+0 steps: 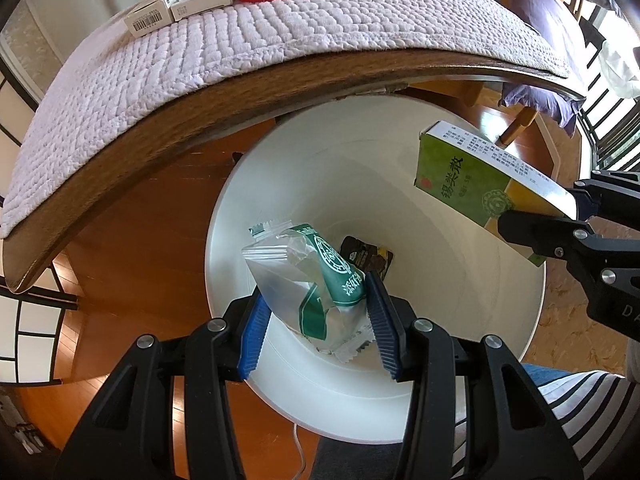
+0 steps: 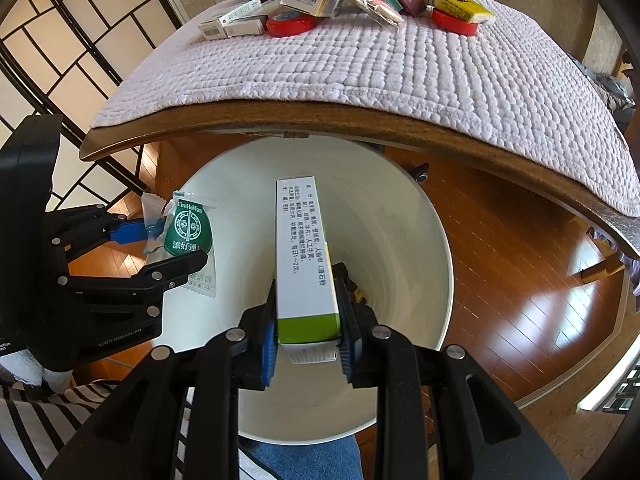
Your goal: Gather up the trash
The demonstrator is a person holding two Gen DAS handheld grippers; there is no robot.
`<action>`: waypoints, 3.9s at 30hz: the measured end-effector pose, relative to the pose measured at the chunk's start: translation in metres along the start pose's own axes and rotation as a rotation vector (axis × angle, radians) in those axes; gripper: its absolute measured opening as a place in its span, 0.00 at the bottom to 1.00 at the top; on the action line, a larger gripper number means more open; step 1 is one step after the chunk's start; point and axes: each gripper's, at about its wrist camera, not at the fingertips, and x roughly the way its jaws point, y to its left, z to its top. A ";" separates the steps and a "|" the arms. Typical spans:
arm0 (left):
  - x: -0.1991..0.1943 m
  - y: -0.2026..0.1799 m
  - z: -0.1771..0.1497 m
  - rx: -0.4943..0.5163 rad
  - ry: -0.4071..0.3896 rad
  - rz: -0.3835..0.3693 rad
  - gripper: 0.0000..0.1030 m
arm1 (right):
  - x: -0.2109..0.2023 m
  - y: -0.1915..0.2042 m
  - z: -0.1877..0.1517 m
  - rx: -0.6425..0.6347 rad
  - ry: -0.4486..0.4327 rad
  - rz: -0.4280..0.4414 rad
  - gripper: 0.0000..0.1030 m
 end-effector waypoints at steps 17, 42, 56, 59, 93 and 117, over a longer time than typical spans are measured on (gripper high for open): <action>0.018 -0.010 0.006 0.013 0.018 0.010 0.47 | 0.027 -0.005 -0.003 0.006 0.030 -0.011 0.24; 0.024 -0.016 0.014 0.034 0.008 0.018 0.66 | 0.047 -0.018 0.004 0.025 0.017 -0.016 0.29; -0.018 -0.005 0.024 -0.009 -0.090 0.020 0.66 | 0.000 -0.025 0.017 -0.033 -0.070 -0.072 0.29; -0.045 0.009 0.034 -0.037 -0.168 0.027 0.66 | -0.025 -0.032 0.026 -0.036 -0.141 -0.105 0.29; -0.078 0.080 0.078 -0.176 -0.250 0.155 0.66 | -0.055 -0.061 0.091 -0.025 -0.270 -0.182 0.29; -0.035 0.131 0.171 -0.221 -0.239 0.071 0.66 | -0.015 -0.117 0.194 -0.075 -0.291 -0.185 0.65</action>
